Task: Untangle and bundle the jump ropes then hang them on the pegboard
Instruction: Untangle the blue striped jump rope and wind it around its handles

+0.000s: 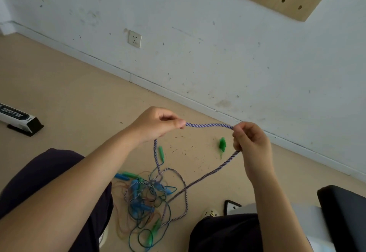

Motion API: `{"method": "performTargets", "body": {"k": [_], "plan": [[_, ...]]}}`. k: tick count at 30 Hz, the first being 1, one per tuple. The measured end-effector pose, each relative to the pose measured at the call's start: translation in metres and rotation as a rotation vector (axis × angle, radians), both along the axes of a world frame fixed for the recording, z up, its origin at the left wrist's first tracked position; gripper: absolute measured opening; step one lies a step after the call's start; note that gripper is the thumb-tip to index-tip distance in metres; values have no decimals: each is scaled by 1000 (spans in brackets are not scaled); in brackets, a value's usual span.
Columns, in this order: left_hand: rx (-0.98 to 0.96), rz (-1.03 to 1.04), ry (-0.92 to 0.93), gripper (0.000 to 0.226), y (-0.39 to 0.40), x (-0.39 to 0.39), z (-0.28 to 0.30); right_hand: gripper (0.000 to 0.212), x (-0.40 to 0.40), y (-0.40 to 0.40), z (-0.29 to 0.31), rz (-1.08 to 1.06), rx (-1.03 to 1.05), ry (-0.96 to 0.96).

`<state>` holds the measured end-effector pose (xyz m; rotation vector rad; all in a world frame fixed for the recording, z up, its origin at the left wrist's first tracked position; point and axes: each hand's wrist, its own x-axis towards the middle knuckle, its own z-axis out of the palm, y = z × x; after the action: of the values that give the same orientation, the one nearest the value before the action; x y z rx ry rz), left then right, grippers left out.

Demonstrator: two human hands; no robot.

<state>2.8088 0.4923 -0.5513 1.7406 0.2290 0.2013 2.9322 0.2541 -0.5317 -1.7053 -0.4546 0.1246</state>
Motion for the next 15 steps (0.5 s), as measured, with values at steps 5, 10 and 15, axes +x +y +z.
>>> {"method": "performTargets", "body": {"k": [5,10,15], "plan": [[25,-108,13,23,-29,7,-4,16,-25,19,-10,393,-130,91],[-23,-149,44,19,-29,10,1,11,-19,14,-8,218,-134,9],[2,-52,32,13,-19,13,1,11,-5,-5,-3,48,-7,21]]}}
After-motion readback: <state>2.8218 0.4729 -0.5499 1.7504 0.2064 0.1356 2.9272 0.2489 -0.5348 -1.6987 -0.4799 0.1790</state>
